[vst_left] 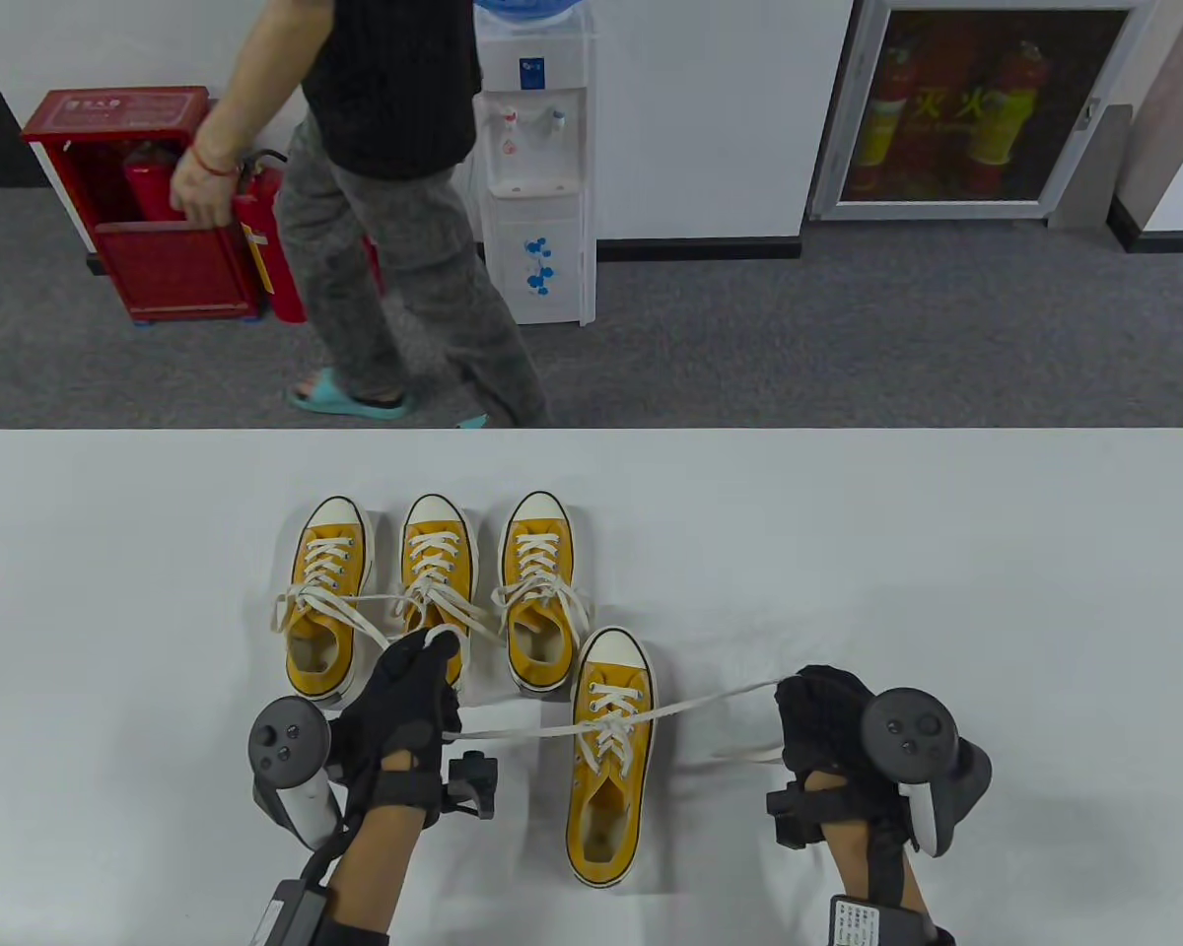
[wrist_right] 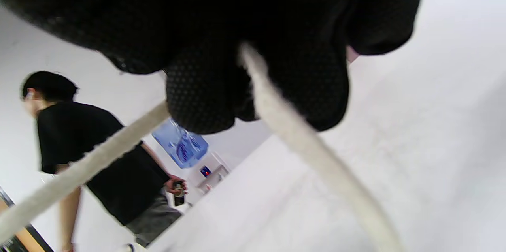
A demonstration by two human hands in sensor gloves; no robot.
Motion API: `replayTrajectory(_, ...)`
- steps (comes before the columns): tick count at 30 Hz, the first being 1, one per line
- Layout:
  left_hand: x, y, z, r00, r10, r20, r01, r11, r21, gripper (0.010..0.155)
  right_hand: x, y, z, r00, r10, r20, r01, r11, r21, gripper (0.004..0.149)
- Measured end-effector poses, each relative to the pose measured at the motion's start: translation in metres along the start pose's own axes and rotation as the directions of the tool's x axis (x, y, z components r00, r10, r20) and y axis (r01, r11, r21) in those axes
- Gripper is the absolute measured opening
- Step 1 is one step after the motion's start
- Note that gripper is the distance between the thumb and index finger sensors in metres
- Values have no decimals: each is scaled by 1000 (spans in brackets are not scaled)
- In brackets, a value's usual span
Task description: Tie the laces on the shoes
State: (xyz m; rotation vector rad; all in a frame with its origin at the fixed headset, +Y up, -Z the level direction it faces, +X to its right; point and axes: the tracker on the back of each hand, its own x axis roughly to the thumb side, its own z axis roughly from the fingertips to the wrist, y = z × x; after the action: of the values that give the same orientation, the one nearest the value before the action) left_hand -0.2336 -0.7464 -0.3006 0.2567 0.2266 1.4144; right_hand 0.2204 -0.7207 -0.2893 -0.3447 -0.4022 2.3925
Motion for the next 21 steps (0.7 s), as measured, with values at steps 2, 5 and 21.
replayTrajectory(2, 1, 1, 0, 999, -45, -14, 45, 999, -11, 37, -3, -1, -2, 999, 38, -26, -38, 999, 8, 40)
replayTrajectory(5, 0, 3, 0, 984, -178, -7, 178, 983, -38, 37, -9, -2, -5, 992, 101, -78, -97, 994, 48, 40)
replayTrajectory(21, -18, 46, 0, 936, -350, -25, 349, 936, -45, 39, -43, 0, -19, 929, 299, -219, -278, 953, 124, 39)
